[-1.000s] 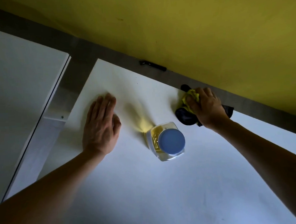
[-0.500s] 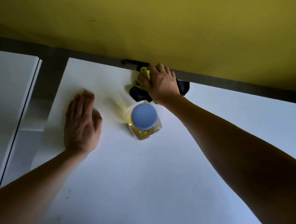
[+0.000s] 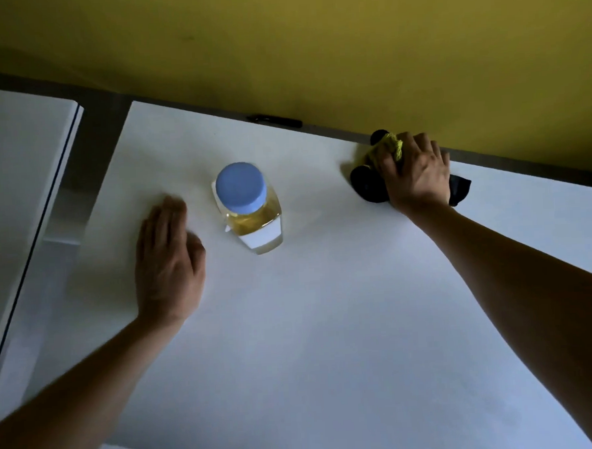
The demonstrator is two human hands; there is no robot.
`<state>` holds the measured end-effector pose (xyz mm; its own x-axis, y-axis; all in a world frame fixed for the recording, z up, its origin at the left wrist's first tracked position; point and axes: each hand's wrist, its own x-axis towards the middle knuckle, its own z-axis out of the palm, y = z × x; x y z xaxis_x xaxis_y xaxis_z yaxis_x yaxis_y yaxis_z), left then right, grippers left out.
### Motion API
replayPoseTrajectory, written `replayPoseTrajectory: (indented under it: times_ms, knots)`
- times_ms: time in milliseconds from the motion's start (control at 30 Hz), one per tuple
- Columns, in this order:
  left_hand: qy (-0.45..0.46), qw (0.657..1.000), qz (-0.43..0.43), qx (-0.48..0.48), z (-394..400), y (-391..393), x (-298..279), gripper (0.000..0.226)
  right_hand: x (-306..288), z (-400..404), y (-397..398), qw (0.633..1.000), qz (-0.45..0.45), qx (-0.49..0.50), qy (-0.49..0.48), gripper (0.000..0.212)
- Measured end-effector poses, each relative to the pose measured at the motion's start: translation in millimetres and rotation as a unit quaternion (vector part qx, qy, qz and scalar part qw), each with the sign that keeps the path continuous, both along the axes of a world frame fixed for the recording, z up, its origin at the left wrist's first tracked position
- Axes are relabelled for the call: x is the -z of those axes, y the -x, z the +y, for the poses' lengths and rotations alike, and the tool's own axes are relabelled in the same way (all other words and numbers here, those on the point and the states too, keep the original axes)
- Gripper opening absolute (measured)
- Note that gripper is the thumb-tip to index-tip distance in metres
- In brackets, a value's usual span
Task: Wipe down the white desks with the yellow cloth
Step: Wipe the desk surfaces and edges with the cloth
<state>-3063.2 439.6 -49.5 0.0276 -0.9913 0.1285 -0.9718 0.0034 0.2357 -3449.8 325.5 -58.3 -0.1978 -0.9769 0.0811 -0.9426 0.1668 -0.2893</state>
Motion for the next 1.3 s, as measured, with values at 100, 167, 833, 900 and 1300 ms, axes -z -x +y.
replayPoseTrajectory:
  times_ms: [100, 167, 833, 900, 1300]
  knots:
    - [0.023, 0.999, 0.029, -0.011, 61, 30, 2, 0.047, 0, 2, 2, 1.000, -0.005, -0.011, 0.020, 0.045]
    - [0.025, 0.999, 0.047, -0.004, 98, 58, 3, 0.046, -1, 1, 2, 0.999, -0.009, -0.024, 0.020, 0.046]
    - [-0.045, 0.998, 0.002, 0.039, 39, 291, 4, 0.064, 1, 3, 64, 0.995, -0.036, -0.086, -0.026, 0.046]
    - [-0.048, 0.996, -0.025, 0.069, 39, 292, 5, 0.064, -1, 16, 111, 0.997, -0.026, -0.059, -0.031, 0.045]
    - [-0.032, 0.997, -0.043, 0.054, 38, 294, 7, 0.062, -3, -14, 56, 0.991, -0.002, -0.110, -0.072, 0.052]
